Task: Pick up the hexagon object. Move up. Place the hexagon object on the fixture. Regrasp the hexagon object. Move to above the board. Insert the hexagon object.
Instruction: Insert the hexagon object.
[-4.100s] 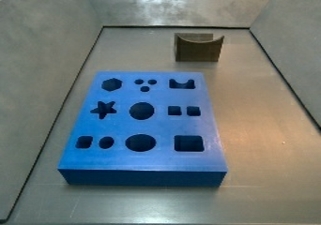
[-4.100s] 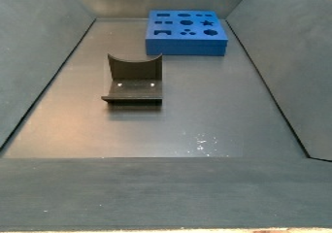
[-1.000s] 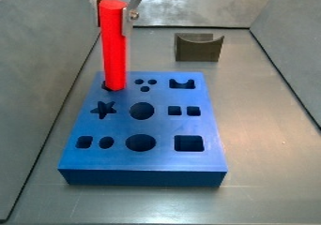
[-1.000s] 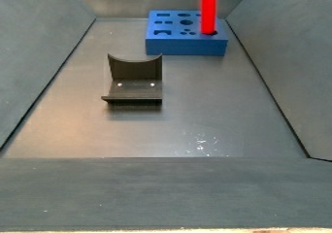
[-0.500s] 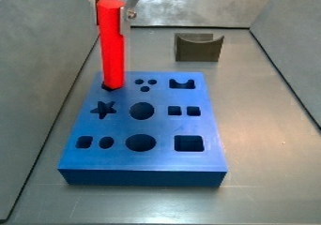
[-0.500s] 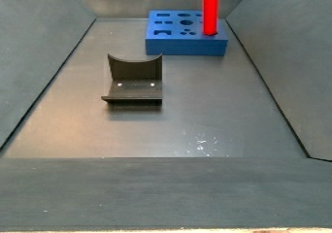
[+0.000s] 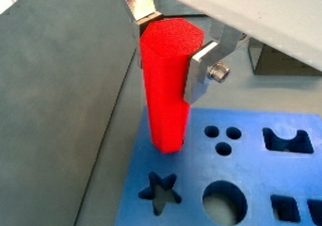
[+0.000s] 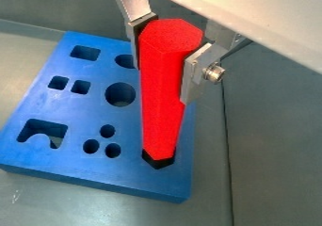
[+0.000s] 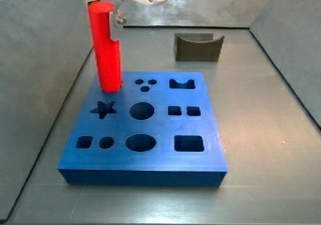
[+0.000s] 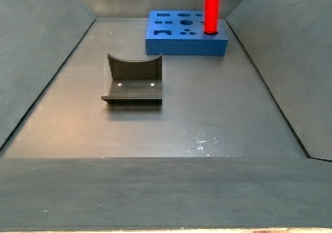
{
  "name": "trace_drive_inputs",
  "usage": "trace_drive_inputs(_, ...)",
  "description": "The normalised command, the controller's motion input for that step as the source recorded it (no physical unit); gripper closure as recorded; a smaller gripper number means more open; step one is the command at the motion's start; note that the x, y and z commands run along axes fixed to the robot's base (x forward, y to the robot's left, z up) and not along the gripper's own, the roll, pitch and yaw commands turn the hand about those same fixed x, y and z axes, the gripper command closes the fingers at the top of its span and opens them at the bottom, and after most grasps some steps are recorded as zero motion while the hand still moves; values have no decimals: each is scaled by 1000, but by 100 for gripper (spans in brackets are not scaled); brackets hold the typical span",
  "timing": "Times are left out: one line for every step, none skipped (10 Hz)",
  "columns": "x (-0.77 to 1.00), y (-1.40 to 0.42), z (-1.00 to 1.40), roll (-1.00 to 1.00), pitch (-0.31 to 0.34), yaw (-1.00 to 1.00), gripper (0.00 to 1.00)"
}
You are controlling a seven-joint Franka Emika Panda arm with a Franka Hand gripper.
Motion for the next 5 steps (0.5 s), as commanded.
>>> trace_drive_inputs(0, 0, -163, -83, -39, 0, 100)
trace_drive_inputs(-123, 811, -246, -419, -107, 23, 100)
trace_drive_inputs(0, 337, -114, -224, -44, 206, 100)
trace_drive_inputs(0, 0, -66, 0, 0, 20, 100)
trace_drive_inputs(0, 40, -123, -126, -41, 31, 100)
